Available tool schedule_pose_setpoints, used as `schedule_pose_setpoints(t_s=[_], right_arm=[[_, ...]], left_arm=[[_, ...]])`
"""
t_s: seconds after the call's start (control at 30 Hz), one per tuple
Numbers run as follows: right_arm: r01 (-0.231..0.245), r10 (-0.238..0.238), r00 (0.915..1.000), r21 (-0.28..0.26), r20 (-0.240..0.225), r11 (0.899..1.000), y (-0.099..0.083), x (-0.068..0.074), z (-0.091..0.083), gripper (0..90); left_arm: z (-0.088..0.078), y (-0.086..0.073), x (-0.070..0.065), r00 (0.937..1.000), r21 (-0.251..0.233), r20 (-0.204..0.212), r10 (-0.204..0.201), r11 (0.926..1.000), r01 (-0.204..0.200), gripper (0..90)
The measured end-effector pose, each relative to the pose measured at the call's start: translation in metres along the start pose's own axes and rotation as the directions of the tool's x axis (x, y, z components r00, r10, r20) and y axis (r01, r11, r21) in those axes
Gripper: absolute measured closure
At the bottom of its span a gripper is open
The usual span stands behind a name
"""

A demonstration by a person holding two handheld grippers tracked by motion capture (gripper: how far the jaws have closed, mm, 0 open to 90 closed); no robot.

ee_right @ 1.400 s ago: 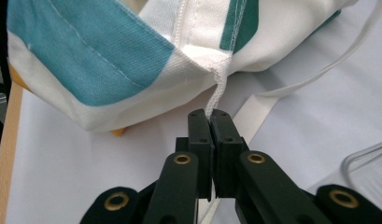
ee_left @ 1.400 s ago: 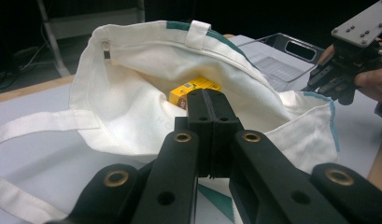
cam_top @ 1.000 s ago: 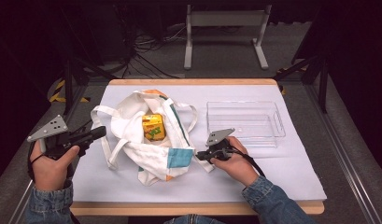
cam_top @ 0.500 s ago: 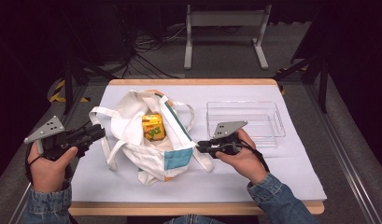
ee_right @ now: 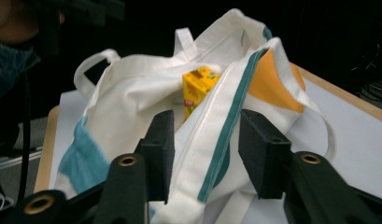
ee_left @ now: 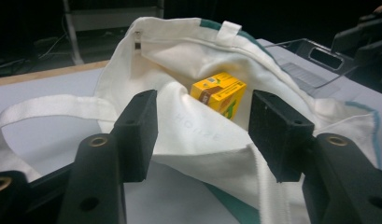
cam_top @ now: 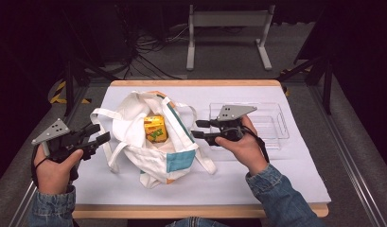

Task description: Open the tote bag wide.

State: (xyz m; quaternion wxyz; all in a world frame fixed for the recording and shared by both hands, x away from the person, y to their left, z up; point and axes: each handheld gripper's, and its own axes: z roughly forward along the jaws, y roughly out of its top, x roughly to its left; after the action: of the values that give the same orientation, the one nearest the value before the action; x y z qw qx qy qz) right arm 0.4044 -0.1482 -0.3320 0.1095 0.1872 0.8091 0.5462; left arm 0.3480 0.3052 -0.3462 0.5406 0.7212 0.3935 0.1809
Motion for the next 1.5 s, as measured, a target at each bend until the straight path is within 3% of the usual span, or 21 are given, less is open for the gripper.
schedule_pose_setpoints(t_s=[0.17,0.37,0.57,0.8,0.93,1.0,1.03,1.1,1.13,1.33,1.5], right_arm=[[-0.006,0.006,0.9993,-0.001,0.037,1.000,0.010,-0.007,0.017,45.4],[0.020,-0.022,0.9979,0.019,0.060,1.000,0.016,-0.010,0.039,42.1],[0.014,-0.013,0.9974,-0.005,0.070,1.000,0.019,-0.015,0.058,34.7],[0.001,-0.002,0.9986,0.037,0.053,0.999,0.016,-0.017,0.083,30.9],[0.050,-0.053,0.9968,0.059,0.060,0.997,0.019,-0.015,0.089,49.9],[0.099,-0.106,0.9908,0.088,0.083,0.991,0.024,-0.015,0.087,65.9],[0.099,-0.106,0.9908,0.088,0.083,0.991,0.024,-0.015,0.087,65.9],[0.108,-0.117,0.9896,0.103,0.083,0.989,0.028,-0.015,0.085,85.3],[0.126,-0.136,0.9861,0.111,0.095,0.986,0.029,-0.016,0.084,88.7],[0.135,-0.145,0.9839,0.098,0.104,0.986,0.032,-0.015,0.078,90.0],[0.119,-0.125,0.9878,0.068,0.093,0.991,0.034,-0.013,0.075,89.8]], left_arm=[[0.003,-0.002,0.003,0.9999,0.005,0.002,-0.011,0.9999,0.011,41.9],[0.004,-0.001,0.003,0.9999,0.005,0.011,-0.013,0.9999,0.013,41.9],[0.004,-0.001,0.003,0.9988,0.000,0.047,-0.012,0.9999,0.012,42.9],[0.007,0.002,-0.005,0.9944,0.013,0.105,0.013,0.9998,-0.014,42.3],[0.009,0.003,-0.008,0.9914,0.021,0.127,0.031,0.9992,-0.033,42.3],[0.011,0.004,-0.011,0.9887,0.031,0.144,0.043,0.9984,-0.048,42.3],[0.011,0.004,-0.011,0.9887,0.031,0.144,0.043,0.9984,-0.048,42.3],[0.011,0.004,-0.011,0.9863,0.036,0.154,0.059,0.9973,-0.065,42.3],[0.011,0.004,-0.011,0.9860,0.037,0.155,0.062,0.9970,-0.068,42.3],[0.011,0.005,-0.012,0.9858,0.039,0.156,0.064,0.9967,-0.071,42.3],[0.012,0.005,-0.013,0.9850,0.042,0.159,0.067,0.9964,-0.074,42.2]])
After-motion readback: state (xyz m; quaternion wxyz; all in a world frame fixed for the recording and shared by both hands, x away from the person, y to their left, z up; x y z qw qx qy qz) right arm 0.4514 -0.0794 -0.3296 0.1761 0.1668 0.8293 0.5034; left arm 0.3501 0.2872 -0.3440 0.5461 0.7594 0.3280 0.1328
